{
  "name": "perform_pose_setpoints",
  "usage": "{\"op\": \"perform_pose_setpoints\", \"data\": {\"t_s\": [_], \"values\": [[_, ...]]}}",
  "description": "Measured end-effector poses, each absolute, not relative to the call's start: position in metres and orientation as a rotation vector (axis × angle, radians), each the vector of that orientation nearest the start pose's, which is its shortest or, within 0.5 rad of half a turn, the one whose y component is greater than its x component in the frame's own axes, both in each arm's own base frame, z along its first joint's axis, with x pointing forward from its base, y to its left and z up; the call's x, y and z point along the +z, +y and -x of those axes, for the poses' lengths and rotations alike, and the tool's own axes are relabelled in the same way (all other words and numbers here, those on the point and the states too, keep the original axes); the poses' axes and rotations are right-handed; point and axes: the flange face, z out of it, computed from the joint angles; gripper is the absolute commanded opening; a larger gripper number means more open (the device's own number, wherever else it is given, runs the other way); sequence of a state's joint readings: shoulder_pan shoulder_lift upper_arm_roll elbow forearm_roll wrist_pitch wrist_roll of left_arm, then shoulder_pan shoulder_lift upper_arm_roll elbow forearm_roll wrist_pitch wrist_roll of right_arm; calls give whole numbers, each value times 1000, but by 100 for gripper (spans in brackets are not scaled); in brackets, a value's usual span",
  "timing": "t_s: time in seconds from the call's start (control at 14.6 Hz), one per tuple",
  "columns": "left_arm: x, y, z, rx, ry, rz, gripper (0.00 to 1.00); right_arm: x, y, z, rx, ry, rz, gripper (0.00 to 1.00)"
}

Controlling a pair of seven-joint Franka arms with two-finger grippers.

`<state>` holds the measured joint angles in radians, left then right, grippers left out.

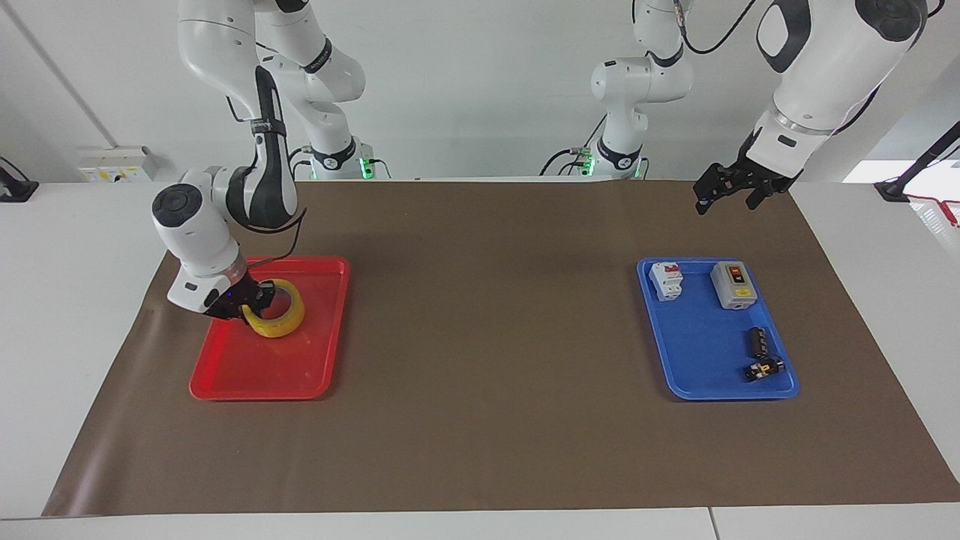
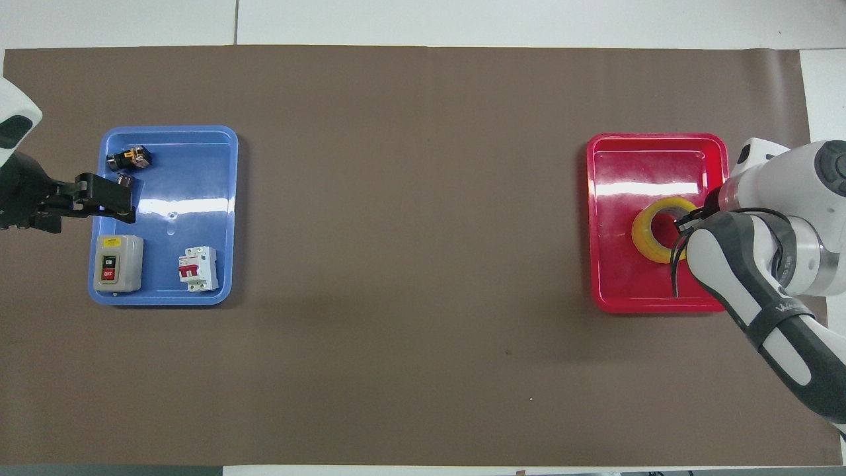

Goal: Place and move tape with both arms
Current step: 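Lower the tape into the red tray and open the right gripper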

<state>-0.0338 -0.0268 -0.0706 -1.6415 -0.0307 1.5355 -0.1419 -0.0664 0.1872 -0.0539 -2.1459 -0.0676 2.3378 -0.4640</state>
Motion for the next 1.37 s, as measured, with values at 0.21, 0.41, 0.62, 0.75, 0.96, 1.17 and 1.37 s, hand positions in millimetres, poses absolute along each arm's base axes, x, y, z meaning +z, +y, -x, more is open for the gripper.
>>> {"op": "perform_pose_setpoints", "data": {"t_s": [0.21, 0.41, 0.62, 0.75, 0.96, 1.17, 1.37], "values": [[603, -60, -537, 129, -60, 3157, 100, 318, -62, -556, -4, -630, 3133, 0], [603, -60, -537, 129, -60, 3157, 100, 312, -61, -552, -45, -634, 3137, 0], [603, -59, -537, 130, -64, 3157, 100, 304, -60, -547, -60, -636, 3138, 73], [603, -58, -537, 130, -67, 3157, 100, 303, -60, -547, -72, -636, 3139, 100], [603, -57, -538, 130, -70, 3157, 100, 311, -61, -551, -77, -631, 3141, 100], [603, -55, -538, 130, -75, 3157, 100, 367, -47, -567, -17, -460, 3163, 100], [603, -52, -538, 130, -84, 3158, 100, 466, -15, -573, 34, -164, 3193, 100]]}}
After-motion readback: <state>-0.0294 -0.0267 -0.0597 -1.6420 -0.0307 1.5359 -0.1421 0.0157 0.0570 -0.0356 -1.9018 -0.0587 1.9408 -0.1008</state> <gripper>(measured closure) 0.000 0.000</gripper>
